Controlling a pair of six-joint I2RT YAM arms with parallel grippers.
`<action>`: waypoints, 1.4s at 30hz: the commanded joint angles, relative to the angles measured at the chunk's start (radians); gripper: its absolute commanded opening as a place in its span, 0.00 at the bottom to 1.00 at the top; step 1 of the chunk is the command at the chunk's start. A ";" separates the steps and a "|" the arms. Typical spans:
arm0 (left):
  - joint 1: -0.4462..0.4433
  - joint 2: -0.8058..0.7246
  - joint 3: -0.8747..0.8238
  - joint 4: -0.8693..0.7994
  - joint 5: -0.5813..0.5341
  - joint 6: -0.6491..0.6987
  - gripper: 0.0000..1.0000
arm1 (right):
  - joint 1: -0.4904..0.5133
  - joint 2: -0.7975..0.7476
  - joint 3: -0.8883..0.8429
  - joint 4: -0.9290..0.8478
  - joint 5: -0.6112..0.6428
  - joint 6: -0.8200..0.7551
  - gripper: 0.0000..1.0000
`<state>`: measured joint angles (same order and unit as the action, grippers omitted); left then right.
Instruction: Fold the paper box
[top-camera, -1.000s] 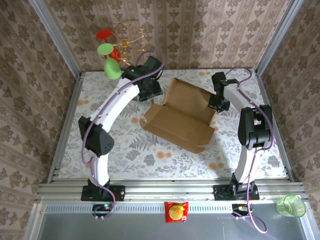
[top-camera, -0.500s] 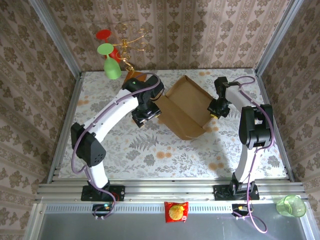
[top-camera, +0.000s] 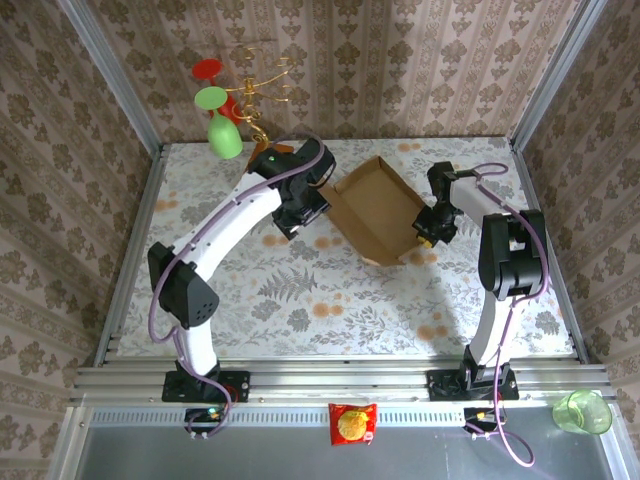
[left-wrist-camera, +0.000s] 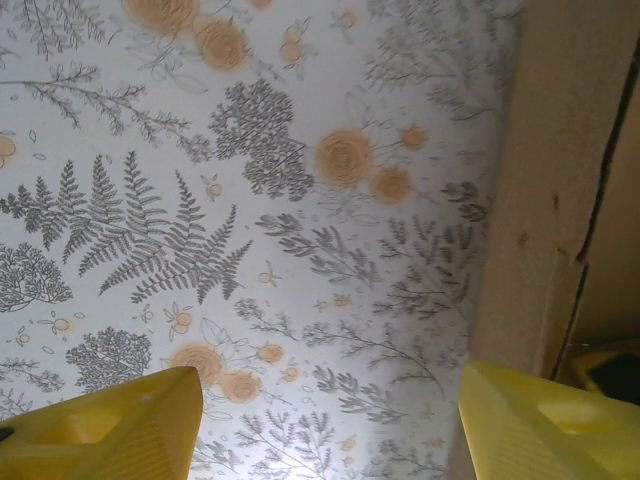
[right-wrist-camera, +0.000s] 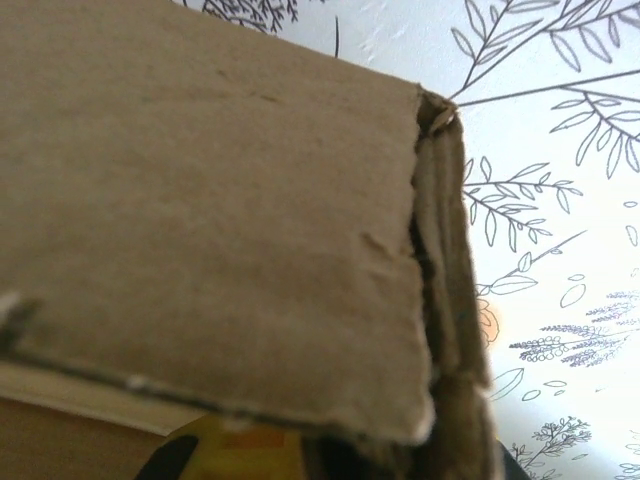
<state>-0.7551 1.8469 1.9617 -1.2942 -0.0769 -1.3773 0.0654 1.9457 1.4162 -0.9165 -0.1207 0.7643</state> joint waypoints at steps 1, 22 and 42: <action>-0.011 -0.009 0.056 -0.093 -0.041 -0.012 0.69 | 0.016 0.018 -0.043 0.001 0.049 0.009 0.00; -0.004 0.158 0.348 -0.199 -0.030 0.024 0.70 | 0.017 0.016 -0.047 0.011 0.036 0.020 0.00; -0.003 0.314 0.509 -0.319 -0.168 0.164 0.00 | 0.027 -0.036 -0.080 0.030 -0.063 0.060 0.23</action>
<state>-0.7624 2.1361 2.4172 -1.5032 -0.1577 -1.2846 0.0795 1.9289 1.3632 -0.8871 -0.1947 0.8051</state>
